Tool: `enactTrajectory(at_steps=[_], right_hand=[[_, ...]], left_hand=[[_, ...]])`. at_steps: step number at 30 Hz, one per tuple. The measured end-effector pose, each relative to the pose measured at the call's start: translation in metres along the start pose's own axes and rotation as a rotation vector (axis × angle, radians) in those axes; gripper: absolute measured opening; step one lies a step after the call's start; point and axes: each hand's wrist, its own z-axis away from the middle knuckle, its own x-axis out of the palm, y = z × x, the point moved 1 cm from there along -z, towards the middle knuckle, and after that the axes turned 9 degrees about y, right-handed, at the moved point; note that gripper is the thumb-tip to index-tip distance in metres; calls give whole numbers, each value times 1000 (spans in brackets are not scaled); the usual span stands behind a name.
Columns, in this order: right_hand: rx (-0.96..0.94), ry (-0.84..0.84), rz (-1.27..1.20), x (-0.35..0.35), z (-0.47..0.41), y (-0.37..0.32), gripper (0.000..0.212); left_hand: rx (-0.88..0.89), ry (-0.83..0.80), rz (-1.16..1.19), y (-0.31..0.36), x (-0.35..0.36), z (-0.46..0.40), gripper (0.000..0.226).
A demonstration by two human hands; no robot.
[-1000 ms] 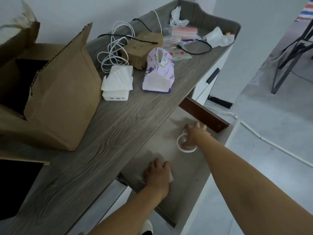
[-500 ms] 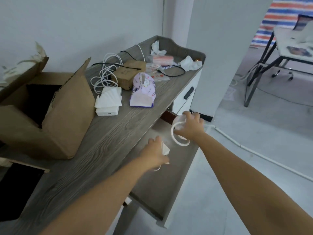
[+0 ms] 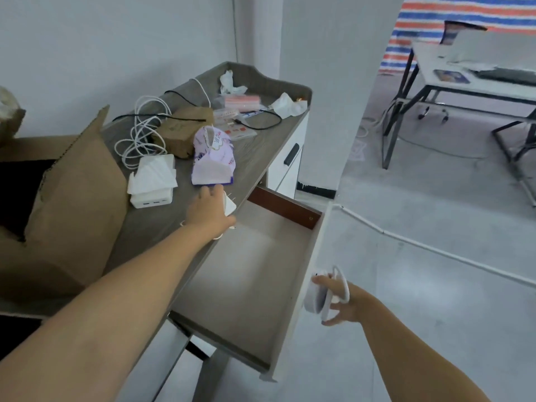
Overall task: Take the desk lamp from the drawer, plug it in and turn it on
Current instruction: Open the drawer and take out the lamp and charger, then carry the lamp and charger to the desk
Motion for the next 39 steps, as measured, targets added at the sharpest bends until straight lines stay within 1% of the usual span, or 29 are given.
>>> enactTrajectory(at_steps=[2,5,8,10,12,16,18,20,22,24,25,28,30,31,32,34,35,36,37,39], right_hand=[[29,-15,-52,11,-5,7,37],[14,-55,-96,12,-8,2,16],[-9,-57,-114,13,-12,-7,8],[-17,-74,-85,19,-14,-14,12],[-26,-96,-64,34,-17,-23,22],[-68,-114,-47,75,-13,-47,57],[-85,-121,-48,95,-14,-59,69],[-94,-127,-29,117,-14,-70,68],[-105,-133,-14,140,-12,-78,61],[-116,-125,15,157,-11,-85,55],[-118,-118,31,163,-10,-87,55],[-118,-106,38,166,-8,-89,58],[-157,-84,70,155,-6,-95,54],[-190,-57,103,146,-6,-99,51],[-224,-17,123,133,-4,-105,53],[-275,102,165,99,-1,-119,68],[-305,193,225,77,3,-126,74],[-343,299,318,58,5,-134,76],[-373,421,421,31,9,-140,76],[-401,596,554,-12,19,-152,72]], left_hand=[[-19,-1,41,-4,3,-3,62],[-42,-34,71,-7,4,-8,68],[-25,-60,39,-7,6,-14,72],[-29,-86,26,-6,7,-15,75],[-30,-115,18,-6,7,-18,75],[-3,-187,11,-7,2,-21,68],[29,-246,9,-9,-2,-24,64],[47,-301,31,-13,-7,-28,60],[49,-347,68,-17,-9,-31,57],[50,-373,99,-20,-10,-34,55],[53,-375,110,-21,-11,-35,53],[60,-391,124,-23,-13,-35,48],[80,-399,122,-21,-14,-35,46],[99,-393,125,-18,-13,-35,48],[136,-375,128,-9,-13,-36,50],[222,-330,135,17,-14,-39,51],[271,-315,138,36,-14,-41,51],[306,-308,137,52,-14,-43,51],[355,-306,130,76,-13,-46,50],[425,-320,103,112,-7,-49,48]])
